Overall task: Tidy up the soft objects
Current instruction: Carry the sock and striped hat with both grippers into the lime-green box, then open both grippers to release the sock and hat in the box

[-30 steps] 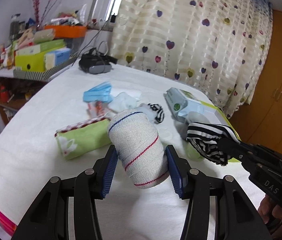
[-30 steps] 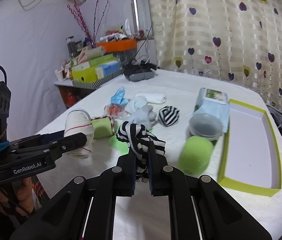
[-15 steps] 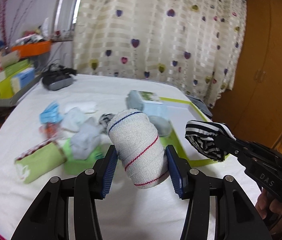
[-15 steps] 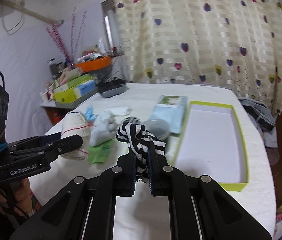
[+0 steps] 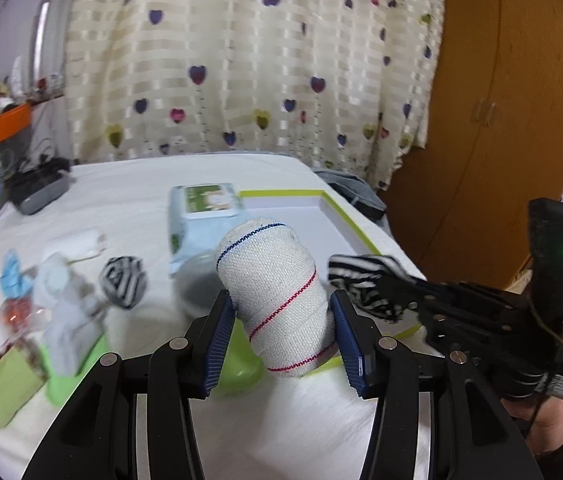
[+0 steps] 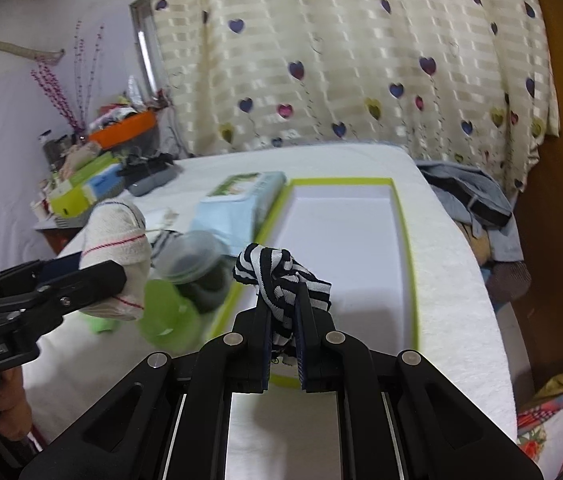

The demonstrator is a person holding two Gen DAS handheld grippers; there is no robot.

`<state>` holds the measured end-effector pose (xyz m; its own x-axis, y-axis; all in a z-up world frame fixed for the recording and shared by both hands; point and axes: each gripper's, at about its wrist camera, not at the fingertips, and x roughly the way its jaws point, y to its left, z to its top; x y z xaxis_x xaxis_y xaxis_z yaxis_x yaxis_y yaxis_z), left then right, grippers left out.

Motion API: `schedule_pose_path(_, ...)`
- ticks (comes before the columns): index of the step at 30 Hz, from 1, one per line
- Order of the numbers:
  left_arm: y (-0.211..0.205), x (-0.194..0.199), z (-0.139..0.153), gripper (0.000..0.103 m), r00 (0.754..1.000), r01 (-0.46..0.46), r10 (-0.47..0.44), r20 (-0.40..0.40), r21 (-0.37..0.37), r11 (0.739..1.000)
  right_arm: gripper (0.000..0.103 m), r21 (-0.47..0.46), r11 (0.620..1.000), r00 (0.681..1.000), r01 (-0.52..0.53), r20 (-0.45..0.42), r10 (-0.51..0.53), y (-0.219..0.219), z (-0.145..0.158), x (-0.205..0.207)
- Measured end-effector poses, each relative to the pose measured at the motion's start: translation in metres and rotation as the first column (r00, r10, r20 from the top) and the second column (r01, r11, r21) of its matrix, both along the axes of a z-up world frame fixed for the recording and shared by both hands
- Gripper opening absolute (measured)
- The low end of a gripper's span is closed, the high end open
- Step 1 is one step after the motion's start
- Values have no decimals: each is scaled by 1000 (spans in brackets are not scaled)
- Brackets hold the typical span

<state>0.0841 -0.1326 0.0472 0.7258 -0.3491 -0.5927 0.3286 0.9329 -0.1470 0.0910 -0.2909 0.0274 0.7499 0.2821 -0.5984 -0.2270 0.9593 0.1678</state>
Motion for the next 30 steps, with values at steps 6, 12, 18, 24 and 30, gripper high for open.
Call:
schedule_pose_path(6,-32,22,-9,48,998,62,-61,-30,32,998,10,1,999,998,40,-48,-40,-21,-13,15)
schedule_pose_path(12,-49,37,-26,48,993,87,-83,-80,55,995,17,-19,998,995,67,-75,-68,-33,-22,20)
schedule_pose_path(18,-59,44,-31,48,991,113,-107,-79,65,992,46,-27,997,996,67,-65,-69,-38,-22,16)
schedule_pose_path(24,-60,42,-32,49,988,126,-122,-90,48,991,46,-37,995,994,89,-57,-91,-42,-17,10)
schedule_pose_path(30,-56,34,-23,49,990,123,-120,-68,45,991,46,-39,994,993,104,-44,-106,-39,-8,-2)
